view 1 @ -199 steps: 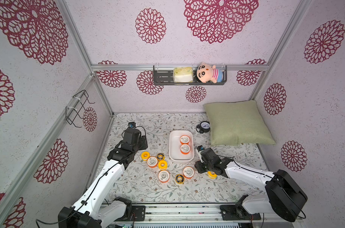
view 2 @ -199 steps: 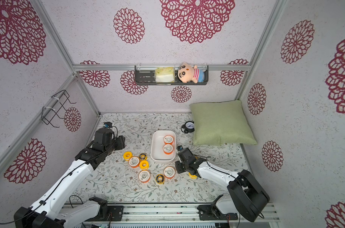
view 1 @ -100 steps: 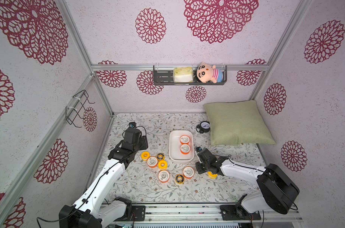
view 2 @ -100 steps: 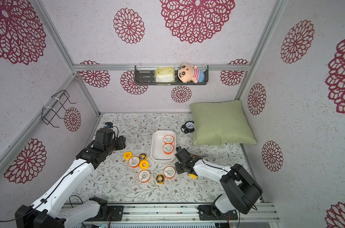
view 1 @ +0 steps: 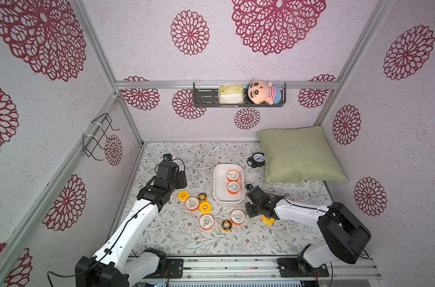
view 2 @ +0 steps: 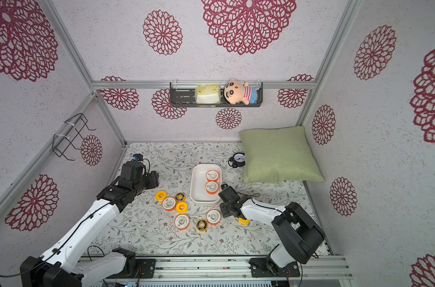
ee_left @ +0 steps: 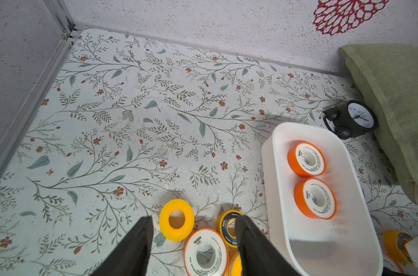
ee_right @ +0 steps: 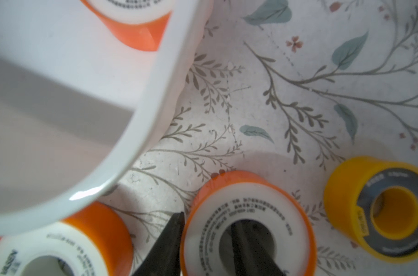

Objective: Put the sealing tape into the storage box
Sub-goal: Pick up the sealing tape at the center of the board.

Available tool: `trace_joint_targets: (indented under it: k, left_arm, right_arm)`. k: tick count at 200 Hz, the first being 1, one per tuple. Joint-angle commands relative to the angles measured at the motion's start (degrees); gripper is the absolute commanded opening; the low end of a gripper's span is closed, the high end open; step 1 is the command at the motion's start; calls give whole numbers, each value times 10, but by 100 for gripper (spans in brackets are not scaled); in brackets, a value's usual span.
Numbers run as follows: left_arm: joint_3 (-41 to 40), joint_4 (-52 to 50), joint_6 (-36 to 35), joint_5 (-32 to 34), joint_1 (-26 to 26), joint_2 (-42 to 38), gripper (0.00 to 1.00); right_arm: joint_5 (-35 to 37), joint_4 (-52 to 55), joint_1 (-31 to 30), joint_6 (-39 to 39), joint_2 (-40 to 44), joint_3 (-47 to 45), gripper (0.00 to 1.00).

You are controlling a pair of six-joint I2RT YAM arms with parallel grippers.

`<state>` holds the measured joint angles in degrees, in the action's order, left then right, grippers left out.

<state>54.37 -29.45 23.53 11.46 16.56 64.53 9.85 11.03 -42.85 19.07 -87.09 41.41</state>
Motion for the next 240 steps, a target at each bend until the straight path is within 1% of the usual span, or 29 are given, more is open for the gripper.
trace_joint_targets:
  k: [1,35,60,87,130,143,168,191,222,240]
  left_arm:
    - [5,5,-9,2,-3,5,62]
    - [5,4,-9,4,-3,4,62]
    - [5,4,-9,6,-3,5,62]
    - [6,4,-9,3,-3,5,62]
    - [7,5,-11,-9,-3,12,62]
    - [8,7,-12,-21,-3,16,62]
    - [10,15,-8,-61,-3,33,62]
    - [9,35,15,-118,-3,61,62]
    - [4,93,65,-222,0,122,61]
    - [5,125,83,-252,8,162,59]
  right_arm:
    - [4,16,-2,4,-26,-4,41]
    - [4,13,-2,5,-31,-2,41]
    - [4,9,-2,8,-19,-5,36]
    - [3,-8,3,19,24,-18,32]
    - [-22,-25,44,40,104,-45,31]
    - [-41,-34,59,41,126,-53,31]
    - [-81,-56,80,46,170,-64,32]
    - [-115,-77,90,51,198,-65,32]
    - [-154,-93,91,54,205,-51,33]
    - [-173,-100,90,53,201,-39,33]
